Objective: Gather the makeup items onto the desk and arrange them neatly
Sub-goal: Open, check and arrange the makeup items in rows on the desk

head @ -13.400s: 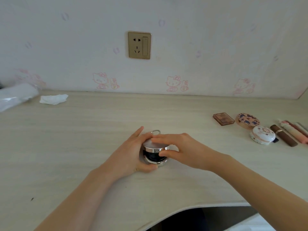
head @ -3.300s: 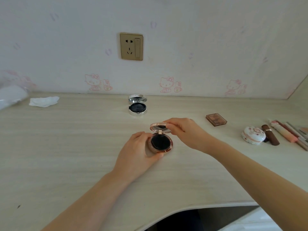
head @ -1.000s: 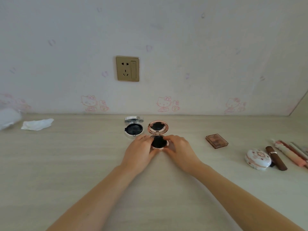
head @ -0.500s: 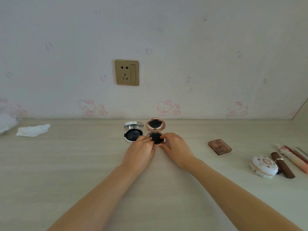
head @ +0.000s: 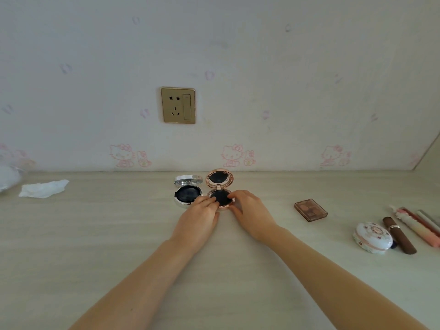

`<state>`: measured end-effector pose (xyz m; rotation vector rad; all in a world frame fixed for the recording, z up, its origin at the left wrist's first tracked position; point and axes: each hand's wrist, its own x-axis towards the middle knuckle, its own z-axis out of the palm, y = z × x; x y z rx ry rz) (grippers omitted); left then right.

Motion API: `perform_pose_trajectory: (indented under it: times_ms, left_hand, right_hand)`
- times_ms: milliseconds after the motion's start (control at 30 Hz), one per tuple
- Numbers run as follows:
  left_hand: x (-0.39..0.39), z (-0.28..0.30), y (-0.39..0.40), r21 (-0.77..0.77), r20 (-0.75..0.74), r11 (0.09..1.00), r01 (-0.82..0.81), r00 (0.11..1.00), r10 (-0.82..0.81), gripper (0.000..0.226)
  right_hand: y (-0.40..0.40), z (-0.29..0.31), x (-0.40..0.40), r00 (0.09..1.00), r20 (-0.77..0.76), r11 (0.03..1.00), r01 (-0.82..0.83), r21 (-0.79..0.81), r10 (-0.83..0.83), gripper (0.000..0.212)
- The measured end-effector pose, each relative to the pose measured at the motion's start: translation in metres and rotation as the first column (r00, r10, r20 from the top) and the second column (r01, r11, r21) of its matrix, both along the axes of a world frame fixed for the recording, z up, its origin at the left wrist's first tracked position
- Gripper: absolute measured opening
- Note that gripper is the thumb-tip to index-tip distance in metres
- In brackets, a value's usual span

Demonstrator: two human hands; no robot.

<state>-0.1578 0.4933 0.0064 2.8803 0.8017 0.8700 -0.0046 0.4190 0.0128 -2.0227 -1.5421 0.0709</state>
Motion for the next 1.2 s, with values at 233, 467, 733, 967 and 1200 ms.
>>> perform_pose_trajectory:
  times_ms: [233,467,733,967,1200]
  left_hand:
    - [-0.001,-0.002,-0.001,-0.052,0.045,0.999,0.007,0.999,-0.004,0.022]
    - [-0.006,0.005,-0.006,-0.076,0.070,0.997,0.009,0.998,-0.004,0.030]
    - [-0.001,0.019,-0.033,-0.088,0.053,0.994,0.067,0.997,-0.063,0.031]
    - [0.034,0.030,-0.077,-0.128,0.048,0.976,0.178,0.984,-0.174,0.034]
    - [0.084,0.030,-0.126,-0.147,-0.025,0.939,0.310,0.948,-0.317,0.036]
  right_hand:
    - [-0.004,0.001,-0.003,1.000,-0.011,1.000,-0.006,0.017,0.006,0.029]
    - [-0.018,0.010,-0.002,0.999,0.035,0.999,-0.033,-0.021,0.034,0.036]
    - [-0.063,0.035,0.016,0.994,0.107,0.995,0.038,-0.090,-0.028,0.038]
    - [-0.124,0.054,0.040,0.972,0.212,0.989,0.121,-0.086,-0.101,0.037]
    - [-0.195,0.064,0.085,0.944,0.264,0.966,0.233,-0.113,-0.197,0.038]
